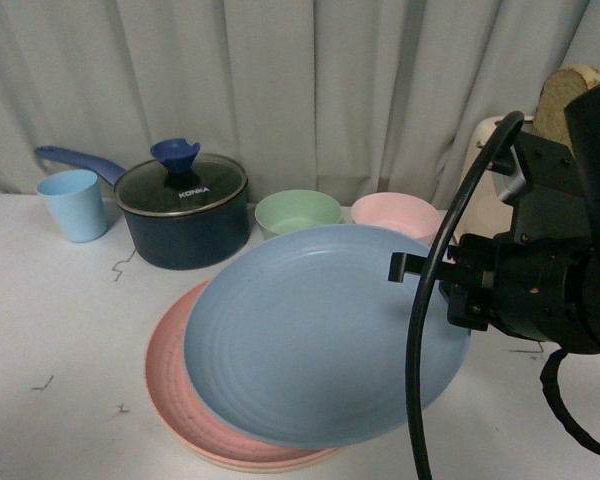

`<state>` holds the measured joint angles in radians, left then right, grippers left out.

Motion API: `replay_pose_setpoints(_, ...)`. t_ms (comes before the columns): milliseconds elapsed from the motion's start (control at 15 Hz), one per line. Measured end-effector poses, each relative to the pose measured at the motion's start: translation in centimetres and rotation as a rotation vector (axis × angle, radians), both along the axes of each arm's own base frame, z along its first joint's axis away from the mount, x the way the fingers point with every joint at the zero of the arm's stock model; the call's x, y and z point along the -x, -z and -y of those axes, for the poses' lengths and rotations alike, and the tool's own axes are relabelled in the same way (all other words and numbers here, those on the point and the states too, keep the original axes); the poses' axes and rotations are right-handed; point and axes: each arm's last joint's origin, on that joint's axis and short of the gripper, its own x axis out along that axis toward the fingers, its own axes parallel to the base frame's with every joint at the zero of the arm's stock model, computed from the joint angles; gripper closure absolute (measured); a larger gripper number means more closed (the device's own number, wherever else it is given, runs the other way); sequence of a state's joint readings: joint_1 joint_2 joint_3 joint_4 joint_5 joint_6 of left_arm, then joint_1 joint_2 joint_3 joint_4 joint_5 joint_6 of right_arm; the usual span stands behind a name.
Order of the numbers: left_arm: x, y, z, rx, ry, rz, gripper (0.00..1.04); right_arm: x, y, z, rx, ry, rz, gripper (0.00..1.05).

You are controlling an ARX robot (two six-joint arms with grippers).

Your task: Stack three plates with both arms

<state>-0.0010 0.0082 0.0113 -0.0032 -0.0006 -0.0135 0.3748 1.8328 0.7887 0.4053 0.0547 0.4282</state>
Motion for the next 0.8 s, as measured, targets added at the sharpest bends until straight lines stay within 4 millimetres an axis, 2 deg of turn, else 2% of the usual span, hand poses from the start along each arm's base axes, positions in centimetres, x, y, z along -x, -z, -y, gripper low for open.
replay_pose_setpoints(201, 0.0, 0.0, 0.0, 0.000, 0.000, 0.000, 0.07, -0.9, 0.9, -1.3, 0.005, -0.005, -0.028, 1.02)
replay_pose_setpoints(401, 0.0, 0.0, 0.0, 0.000, 0.000, 0.000, 0.07, -0.9, 2.1, -1.9, 0.022, -0.007, -0.067, 1.02)
replay_pose_setpoints(468, 0.0, 0.0, 0.0, 0.000, 0.000, 0.000, 0.07, -0.8, 2.2, -2.0, 0.021, -0.014, -0.074, 0.99)
replay_pose_setpoints(669, 0.0, 0.0, 0.0, 0.000, 0.000, 0.000, 0.07, -0.5, 1.4, -2.2, -0.008, -0.052, -0.072, 0.64)
replay_pose_setpoints(802, 0.0, 0.0, 0.0, 0.000, 0.000, 0.000, 0.07, -0.3, -0.1, -1.5, -0.041, -0.062, -0.042, 0.42)
